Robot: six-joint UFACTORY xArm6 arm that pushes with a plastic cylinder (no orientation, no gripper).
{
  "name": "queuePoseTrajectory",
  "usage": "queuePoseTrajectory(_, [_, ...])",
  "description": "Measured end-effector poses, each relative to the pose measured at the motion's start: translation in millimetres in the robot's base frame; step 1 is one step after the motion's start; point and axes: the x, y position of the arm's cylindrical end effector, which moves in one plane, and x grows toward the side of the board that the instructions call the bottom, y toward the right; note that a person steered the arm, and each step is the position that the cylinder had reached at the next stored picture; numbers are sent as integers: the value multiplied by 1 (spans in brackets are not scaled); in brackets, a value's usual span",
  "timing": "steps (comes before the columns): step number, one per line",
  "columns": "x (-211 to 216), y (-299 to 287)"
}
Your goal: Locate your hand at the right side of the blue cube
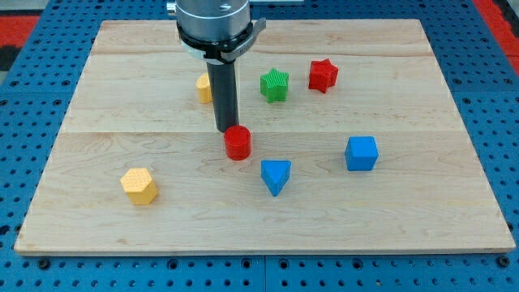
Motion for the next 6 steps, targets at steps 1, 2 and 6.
queuePoseTrajectory(1, [3, 0])
queuePoseTrajectory(2, [-2, 0])
queuePoseTrajectory(6, [-15, 196])
